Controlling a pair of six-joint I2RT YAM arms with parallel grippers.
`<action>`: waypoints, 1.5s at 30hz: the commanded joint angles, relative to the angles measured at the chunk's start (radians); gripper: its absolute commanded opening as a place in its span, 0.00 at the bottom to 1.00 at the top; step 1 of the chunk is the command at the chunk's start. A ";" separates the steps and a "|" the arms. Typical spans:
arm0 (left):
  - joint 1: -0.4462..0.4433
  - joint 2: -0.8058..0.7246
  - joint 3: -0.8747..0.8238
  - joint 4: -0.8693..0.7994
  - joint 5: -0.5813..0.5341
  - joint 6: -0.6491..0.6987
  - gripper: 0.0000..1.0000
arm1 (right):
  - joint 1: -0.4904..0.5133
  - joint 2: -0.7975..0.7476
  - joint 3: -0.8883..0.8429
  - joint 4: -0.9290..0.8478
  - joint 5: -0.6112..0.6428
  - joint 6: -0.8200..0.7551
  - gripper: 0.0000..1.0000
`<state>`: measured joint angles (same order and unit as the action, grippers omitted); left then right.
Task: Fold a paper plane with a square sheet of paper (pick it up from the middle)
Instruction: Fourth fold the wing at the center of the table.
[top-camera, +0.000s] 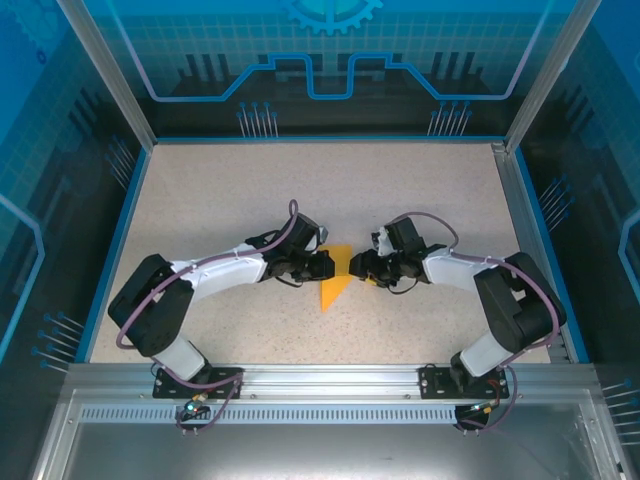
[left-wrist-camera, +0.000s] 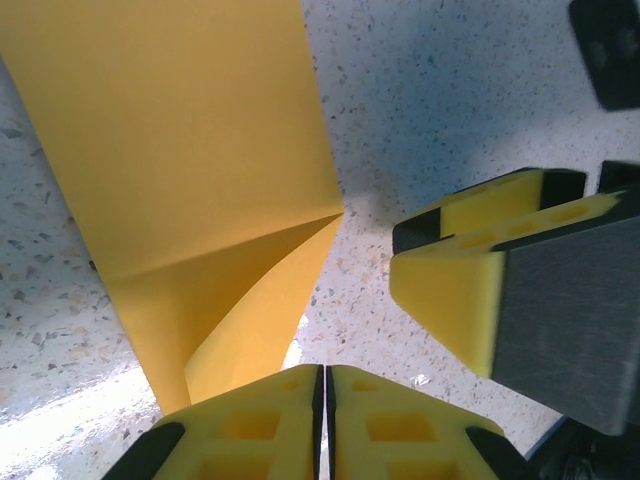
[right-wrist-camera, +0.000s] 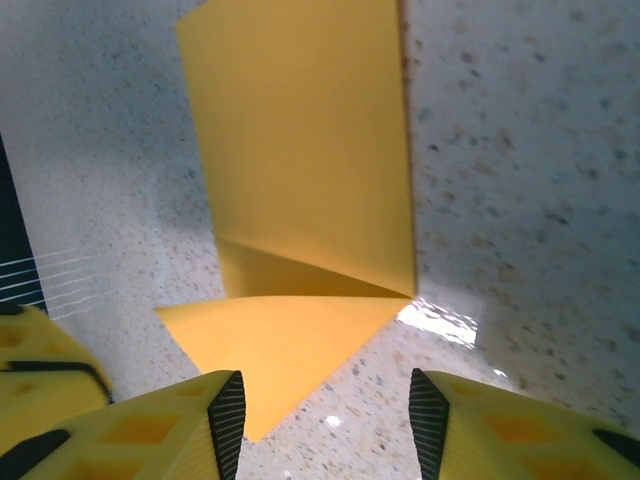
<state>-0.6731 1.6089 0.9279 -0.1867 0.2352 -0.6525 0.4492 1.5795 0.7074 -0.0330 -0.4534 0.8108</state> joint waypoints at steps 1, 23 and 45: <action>0.003 0.029 0.009 0.000 0.010 0.014 0.12 | 0.017 0.029 0.032 -0.001 -0.024 -0.011 0.50; 0.004 0.142 0.005 -0.024 -0.062 0.027 0.10 | 0.031 0.122 0.079 -0.007 -0.027 0.006 0.50; -0.007 0.018 -0.063 0.023 -0.070 0.029 0.26 | 0.042 0.133 0.116 0.019 -0.104 -0.043 0.34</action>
<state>-0.6743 1.6917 0.8894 -0.1783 0.1795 -0.6437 0.4736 1.7023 0.7982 -0.0067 -0.5186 0.8024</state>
